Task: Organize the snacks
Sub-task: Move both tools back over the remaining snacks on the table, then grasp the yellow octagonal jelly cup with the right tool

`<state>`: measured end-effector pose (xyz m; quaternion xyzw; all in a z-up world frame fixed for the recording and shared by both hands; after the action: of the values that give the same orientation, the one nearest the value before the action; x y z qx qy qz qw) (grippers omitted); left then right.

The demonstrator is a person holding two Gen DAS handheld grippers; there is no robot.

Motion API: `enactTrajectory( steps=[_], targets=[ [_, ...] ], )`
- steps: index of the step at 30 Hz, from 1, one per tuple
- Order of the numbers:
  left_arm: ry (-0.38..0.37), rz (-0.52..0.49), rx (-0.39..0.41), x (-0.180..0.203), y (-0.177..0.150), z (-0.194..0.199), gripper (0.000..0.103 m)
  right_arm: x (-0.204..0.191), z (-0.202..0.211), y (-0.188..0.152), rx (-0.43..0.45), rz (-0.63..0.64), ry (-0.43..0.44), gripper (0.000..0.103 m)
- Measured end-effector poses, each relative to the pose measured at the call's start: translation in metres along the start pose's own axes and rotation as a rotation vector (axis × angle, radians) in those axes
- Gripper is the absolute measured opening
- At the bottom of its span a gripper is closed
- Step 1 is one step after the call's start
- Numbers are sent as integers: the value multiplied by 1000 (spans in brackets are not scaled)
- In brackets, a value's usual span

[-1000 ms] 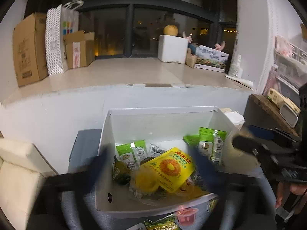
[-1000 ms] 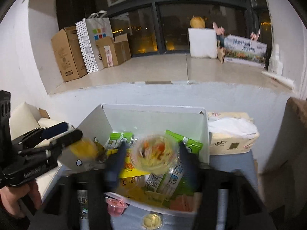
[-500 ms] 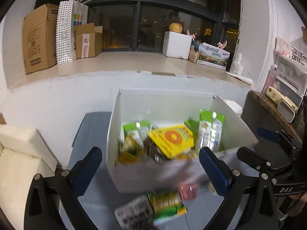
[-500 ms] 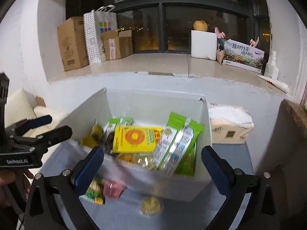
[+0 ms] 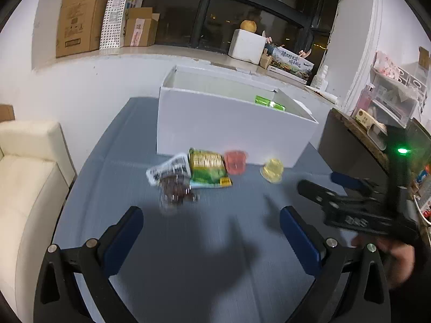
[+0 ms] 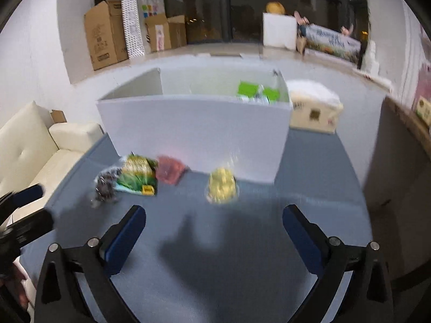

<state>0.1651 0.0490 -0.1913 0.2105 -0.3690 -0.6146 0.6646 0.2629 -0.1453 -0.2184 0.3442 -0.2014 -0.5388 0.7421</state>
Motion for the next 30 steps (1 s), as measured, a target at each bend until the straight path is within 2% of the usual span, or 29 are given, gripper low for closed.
enactTrajectory(
  steps=[4,8,11,13,15,16,17,18,19,21,22,30],
  targets=[
    [13,19,4,-6,-11,17,103,-1,-16,-3,-19,-39,27,103],
    [42,22,18,-13,-15,30,103,1,-37,9,-12,-57,-16,103],
    [56,21,19,-18,-17,34,103,4,-60,16,-54,-106,0,99],
    [59,22,16,-20,-19,35,103,4,-75,20,-84,-98,-14,79],
    [60,27,14,-22,-20,35,103,3,-88,20,-114,-77,-37,64],
    [56,28,11,-23,-20,34,103,0,-96,19,-140,-77,-19,58],
    [55,24,7,-22,-20,33,103,-1,-98,20,-134,-66,-26,58],
    [60,19,5,-22,-20,32,103,-2,-99,20,-128,-50,-38,47],
    [61,19,5,-22,-19,31,103,-2,-99,21,-125,-49,-41,44],
    [57,21,0,-22,-20,29,103,-2,-99,21,-125,-57,-34,44],
    [58,19,-3,-21,-21,27,103,-2,-98,21,-120,-48,-33,40],
    [46,0,-15,-17,-18,17,103,2,-80,20,-87,-62,-12,41]
  ],
)
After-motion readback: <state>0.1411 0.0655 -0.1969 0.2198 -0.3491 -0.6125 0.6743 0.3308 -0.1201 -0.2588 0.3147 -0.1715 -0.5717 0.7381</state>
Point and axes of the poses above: each gripper's, at about its wrist camera, not at the fingertips, and z roughly against the way its jaws point, x to its right, y to its top, the point moved 6 cm from there along -z, roughly the way its jaws point
